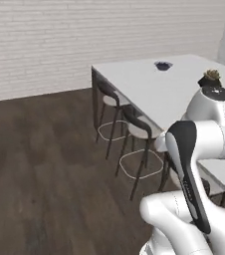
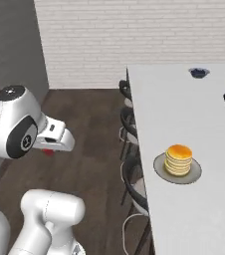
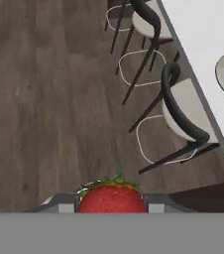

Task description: Take the strawberry from the fridge and place it on top of the pancake, located on the dining counter.

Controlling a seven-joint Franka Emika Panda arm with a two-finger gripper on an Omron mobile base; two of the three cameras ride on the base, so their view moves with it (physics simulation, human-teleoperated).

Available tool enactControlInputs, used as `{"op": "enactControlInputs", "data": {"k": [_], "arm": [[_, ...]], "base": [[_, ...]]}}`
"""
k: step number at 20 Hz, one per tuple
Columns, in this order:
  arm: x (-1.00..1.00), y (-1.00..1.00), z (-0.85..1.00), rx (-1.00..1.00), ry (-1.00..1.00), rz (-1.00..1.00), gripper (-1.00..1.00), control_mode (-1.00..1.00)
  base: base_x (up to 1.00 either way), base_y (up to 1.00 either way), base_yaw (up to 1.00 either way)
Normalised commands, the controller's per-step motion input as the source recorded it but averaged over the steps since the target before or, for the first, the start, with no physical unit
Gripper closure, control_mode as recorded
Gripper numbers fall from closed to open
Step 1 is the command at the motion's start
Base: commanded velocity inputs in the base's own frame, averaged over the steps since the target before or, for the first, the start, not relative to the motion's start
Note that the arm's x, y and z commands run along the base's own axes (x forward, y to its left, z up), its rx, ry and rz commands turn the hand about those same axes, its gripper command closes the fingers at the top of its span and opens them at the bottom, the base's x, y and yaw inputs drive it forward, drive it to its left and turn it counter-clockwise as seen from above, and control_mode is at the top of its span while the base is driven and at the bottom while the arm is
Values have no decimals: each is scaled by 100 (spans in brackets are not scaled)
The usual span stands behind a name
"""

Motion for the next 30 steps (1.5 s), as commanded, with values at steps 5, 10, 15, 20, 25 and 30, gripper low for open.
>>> {"op": "enactControlInputs", "data": {"k": [5,10,15,20,25,30], "arm": [[0,0,0,0,0,0,100,100],[0,0,0,0,0,0,100,100],[0,0,0,0,0,0,100,100],[0,0,0,0,0,0,100,100],[0,0,0,0,0,0,100,100],[0,0,0,0,0,0,100,100]], "base": [[50,2,-82],[38,8,-87],[52,28,-85],[58,45,-77],[21,50,-69],[12,45,-13]]}}
